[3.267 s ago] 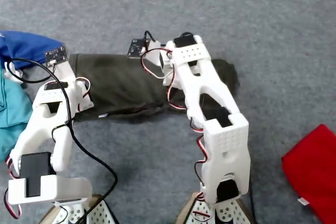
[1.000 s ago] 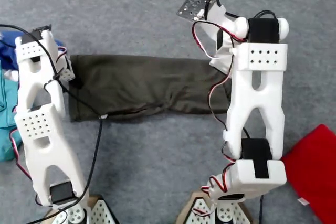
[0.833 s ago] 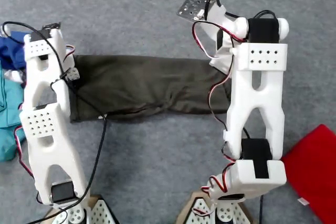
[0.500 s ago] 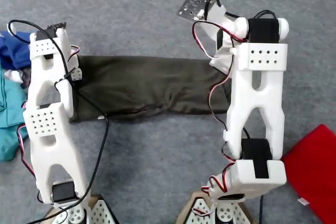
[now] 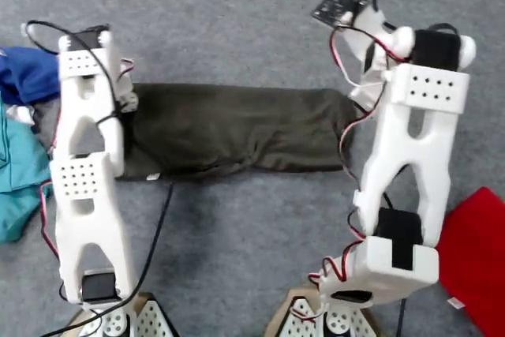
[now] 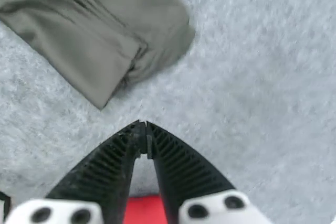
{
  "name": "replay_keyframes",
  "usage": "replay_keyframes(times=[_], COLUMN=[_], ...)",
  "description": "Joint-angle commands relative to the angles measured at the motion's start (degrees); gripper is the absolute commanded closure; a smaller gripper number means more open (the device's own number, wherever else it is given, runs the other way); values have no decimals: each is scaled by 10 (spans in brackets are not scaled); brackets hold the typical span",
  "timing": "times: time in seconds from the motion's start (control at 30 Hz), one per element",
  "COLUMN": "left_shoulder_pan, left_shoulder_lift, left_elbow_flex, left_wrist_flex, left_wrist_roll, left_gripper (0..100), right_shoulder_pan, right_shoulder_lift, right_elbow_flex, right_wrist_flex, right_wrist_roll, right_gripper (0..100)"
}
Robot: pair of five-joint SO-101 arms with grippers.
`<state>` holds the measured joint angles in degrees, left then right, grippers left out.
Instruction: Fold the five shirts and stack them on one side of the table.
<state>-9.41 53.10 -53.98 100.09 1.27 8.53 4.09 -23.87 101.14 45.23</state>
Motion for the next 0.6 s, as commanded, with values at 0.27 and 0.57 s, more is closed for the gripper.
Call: replay_keyframes(times=[0.27,0.57], left_shoulder_pan=[129,215], left_shoulder_lift=[-22,-22], left_elbow_flex=[-92,-133], left_wrist_flex=[7,7], left_wrist_roll=[41,69], left_gripper=[981,981], right_shoulder_pan=[131,172], right_shoulder_lift=[-139,-124], right_elbow_flex=[204,540], right_wrist_flex=[-145,-574], right_wrist_roll=[-4,-113], right_gripper=[994,994])
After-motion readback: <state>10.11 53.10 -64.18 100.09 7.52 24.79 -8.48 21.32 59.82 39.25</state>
